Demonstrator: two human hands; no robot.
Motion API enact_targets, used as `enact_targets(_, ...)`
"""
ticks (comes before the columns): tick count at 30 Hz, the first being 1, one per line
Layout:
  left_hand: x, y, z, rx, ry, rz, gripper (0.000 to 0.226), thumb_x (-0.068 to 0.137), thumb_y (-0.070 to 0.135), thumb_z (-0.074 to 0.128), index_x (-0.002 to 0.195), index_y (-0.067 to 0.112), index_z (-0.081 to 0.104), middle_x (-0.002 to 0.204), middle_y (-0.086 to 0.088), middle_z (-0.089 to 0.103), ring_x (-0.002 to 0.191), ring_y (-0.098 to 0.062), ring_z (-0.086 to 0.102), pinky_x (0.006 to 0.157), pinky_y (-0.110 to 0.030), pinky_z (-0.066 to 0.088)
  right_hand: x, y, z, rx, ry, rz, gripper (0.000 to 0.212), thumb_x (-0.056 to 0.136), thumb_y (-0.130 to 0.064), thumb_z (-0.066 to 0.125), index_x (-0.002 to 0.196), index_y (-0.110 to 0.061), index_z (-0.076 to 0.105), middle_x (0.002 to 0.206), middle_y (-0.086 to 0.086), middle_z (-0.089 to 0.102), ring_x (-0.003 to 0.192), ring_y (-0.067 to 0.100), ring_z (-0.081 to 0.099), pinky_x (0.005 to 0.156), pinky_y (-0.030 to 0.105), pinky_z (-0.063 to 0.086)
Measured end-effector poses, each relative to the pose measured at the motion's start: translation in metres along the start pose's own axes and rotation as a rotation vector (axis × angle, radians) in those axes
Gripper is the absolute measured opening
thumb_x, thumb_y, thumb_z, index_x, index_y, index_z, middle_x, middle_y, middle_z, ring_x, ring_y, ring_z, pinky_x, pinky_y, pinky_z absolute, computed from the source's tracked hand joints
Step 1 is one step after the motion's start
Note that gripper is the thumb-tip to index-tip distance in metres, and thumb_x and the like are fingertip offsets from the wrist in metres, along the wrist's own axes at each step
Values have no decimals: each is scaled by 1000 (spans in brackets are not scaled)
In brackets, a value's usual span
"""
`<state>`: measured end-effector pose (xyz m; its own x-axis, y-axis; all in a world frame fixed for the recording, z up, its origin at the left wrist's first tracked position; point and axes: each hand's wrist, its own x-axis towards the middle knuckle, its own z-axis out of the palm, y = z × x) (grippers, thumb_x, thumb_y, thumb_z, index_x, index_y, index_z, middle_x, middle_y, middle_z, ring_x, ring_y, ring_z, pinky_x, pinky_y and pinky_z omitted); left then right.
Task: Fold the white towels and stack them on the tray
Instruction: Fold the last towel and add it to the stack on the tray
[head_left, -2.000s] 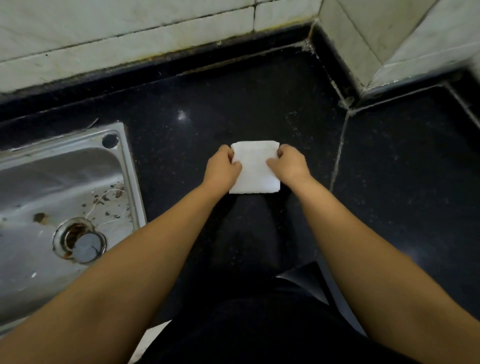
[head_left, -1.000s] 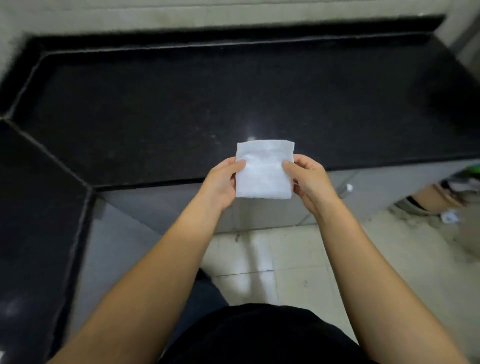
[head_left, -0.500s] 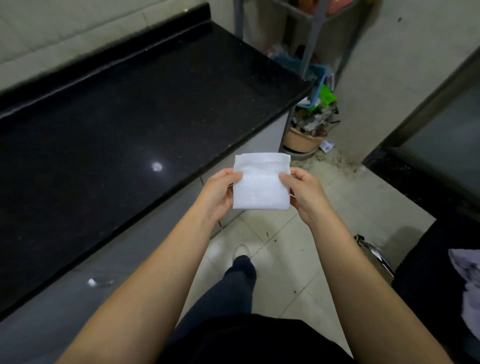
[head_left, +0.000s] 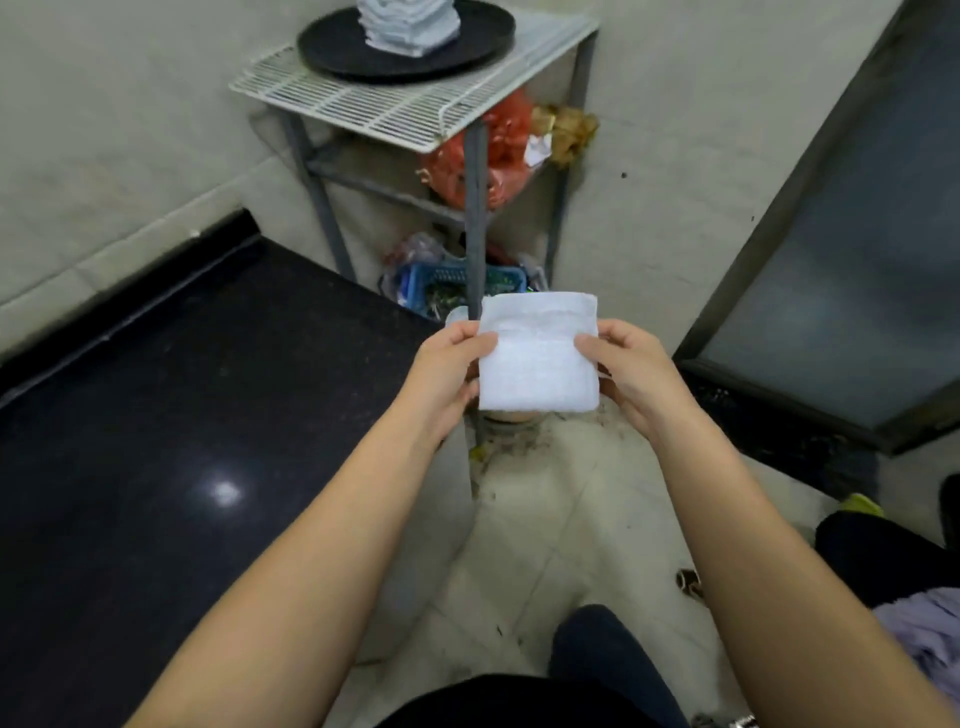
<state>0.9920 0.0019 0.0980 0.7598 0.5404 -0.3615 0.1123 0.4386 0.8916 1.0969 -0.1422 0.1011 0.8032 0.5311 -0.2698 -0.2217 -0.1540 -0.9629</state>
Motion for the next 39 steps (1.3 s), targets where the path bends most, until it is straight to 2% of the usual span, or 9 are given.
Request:
enact_targets(9,149,97,85,-50,135,241,11,94,8,51,90,11,61,86,-4,67,67,-13,66,52,-26,53,202,-110,-39,-105,-198,-221,15,92,-7,56,82,-17,61,82,-1,66,71,12,62,61,22,51)
enact_targets(17,226,202,126,-136,358,438,12,94,15,53,87,10,60,78,-3,69,72,-17,66,69,-35,54,340,-237,-19,-299,-462,-431,14,90,-15,61,81,-24,66,86,-2,69,82,17,64,78,35,50)
enact_targets(23,280,281,104,12,529,562,18,95,11,50,78,12,51,42,10,52,38,-2,51,42,-20,42,421,-302,45,-350,-544,-547,10,89,-12,61,79,-15,64,78,-1,63,73,13,58,66,27,45)
enact_targets(25,301,304,93,12,568,573,16,95,9,50,80,13,48,49,6,50,36,-1,51,42,-20,44,449,-323,71,-366,-537,-548,7,89,-14,62,92,-9,65,84,1,63,78,14,58,64,24,44)
enact_targets(27,326,328,78,16,605,578,16,95,8,50,81,15,44,57,2,46,35,-1,51,48,-24,46,478,-343,99,-385,-538,-561,18,88,-15,62,99,0,66,90,7,63,83,17,58,66,28,45)
enact_targets(30,364,363,55,24,657,563,18,93,7,50,79,15,42,66,-1,49,50,-8,55,55,-27,47,517,-373,141,-443,-513,-601,33,85,-14,61,102,14,61,83,11,55,78,17,51,67,29,38)
enact_targets(34,409,392,25,25,714,508,22,92,5,49,77,15,38,78,-3,52,64,-14,55,56,-27,50,562,-393,185,-524,-483,-636,37,82,-16,61,99,17,61,77,23,54,74,15,44,65,28,32)
enact_targets(37,433,390,6,77,735,439,23,91,6,51,76,15,38,77,-4,53,66,-15,55,54,-26,50,583,-380,197,-557,-511,-591,18,83,-17,61,79,1,62,75,10,47,72,16,42,57,28,27)
enact_targets(39,444,383,-3,153,758,394,24,90,7,54,74,17,38,72,-4,51,61,-15,51,51,-24,43,595,-368,200,-551,-534,-570,7,83,-16,61,80,-11,57,76,9,46,72,17,41,56,29,25)
